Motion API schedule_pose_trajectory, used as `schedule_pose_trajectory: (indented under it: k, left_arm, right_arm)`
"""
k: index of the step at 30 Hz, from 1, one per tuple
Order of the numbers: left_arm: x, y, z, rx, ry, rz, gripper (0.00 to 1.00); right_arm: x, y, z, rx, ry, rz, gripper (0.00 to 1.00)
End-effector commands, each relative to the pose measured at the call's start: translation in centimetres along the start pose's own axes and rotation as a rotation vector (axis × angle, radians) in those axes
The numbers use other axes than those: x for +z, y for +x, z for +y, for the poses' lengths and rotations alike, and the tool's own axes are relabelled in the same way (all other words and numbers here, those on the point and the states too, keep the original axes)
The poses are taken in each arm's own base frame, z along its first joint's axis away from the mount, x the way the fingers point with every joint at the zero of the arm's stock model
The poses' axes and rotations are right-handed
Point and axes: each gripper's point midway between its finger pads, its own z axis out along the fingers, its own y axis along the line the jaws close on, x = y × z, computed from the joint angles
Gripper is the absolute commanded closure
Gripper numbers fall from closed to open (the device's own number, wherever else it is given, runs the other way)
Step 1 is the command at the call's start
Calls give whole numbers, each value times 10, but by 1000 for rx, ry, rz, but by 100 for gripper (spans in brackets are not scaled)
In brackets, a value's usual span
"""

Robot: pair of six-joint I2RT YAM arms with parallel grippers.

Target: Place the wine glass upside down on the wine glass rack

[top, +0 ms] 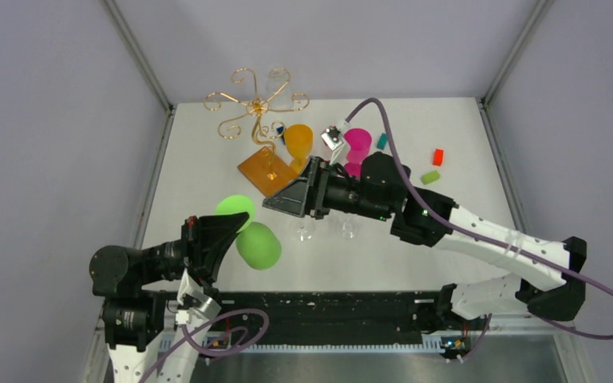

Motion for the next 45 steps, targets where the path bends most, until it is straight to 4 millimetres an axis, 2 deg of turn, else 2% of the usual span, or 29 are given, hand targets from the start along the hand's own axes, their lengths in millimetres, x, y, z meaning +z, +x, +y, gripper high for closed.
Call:
schedule_pose_trajectory:
  k: [1,3,7,20,23,28,32,39,45]
  left_arm:
    - [1,-18,5,74,21,-56,100]
    - [1,-20,2,61,30,-68,100]
    - [-1,-20,-4,36,43,-62,100]
    - [0,-11,-12,6,53,-44,100]
    - [0,-10,-14,-1,55,-44,100]
    - [1,-8,-16,-22,68,-45,100]
    - [2,-6,-18,-31,77,-48,100]
    - [2,-3,-19,-37,79,-42,100]
    - [4,-7,-19,-55,98,-74,100]
  right_arm:
    - [18,4,34,109,-157,73,41]
    - [26,6,32,129,-158,79,42]
    - [29,4,31,144,-164,72,44]
    - [15,-12,12,160,-118,-2,46]
    - [15,-16,19,158,-148,-9,46]
    - [28,2,30,138,-202,133,53]
    - [35,16,28,174,-229,205,59]
    - [35,17,30,159,-233,222,61]
    - [39,21,30,156,-238,242,69]
